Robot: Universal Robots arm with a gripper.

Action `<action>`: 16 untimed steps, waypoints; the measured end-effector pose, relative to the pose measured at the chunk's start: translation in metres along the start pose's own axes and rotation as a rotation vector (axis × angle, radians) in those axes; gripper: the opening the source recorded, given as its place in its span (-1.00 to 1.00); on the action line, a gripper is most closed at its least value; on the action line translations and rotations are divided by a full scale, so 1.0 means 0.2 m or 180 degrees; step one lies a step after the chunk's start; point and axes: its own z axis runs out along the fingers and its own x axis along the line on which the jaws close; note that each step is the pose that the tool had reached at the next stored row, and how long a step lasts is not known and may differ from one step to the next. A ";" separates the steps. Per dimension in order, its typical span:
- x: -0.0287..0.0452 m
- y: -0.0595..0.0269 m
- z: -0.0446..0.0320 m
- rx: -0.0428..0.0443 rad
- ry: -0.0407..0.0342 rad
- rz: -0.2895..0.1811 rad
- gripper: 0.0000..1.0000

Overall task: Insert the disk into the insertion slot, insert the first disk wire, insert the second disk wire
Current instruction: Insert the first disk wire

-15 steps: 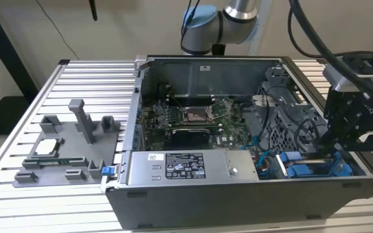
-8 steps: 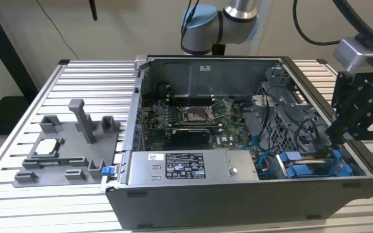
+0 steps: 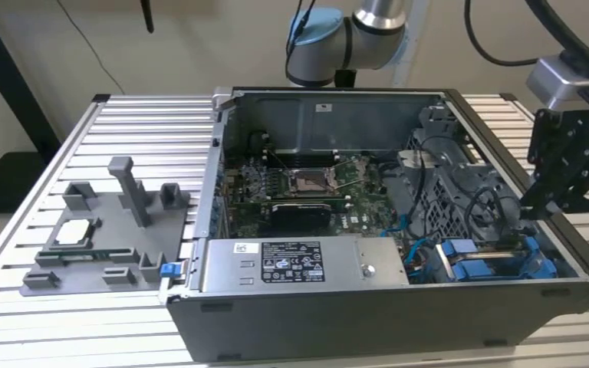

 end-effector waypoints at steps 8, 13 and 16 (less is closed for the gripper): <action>-0.016 -0.014 0.050 0.0009 -0.0017 0.0000 1.00; -0.016 -0.014 0.061 0.0001 -0.0185 0.0002 -1.00; -0.016 -0.014 0.060 -0.0003 -0.0253 0.0005 -1.00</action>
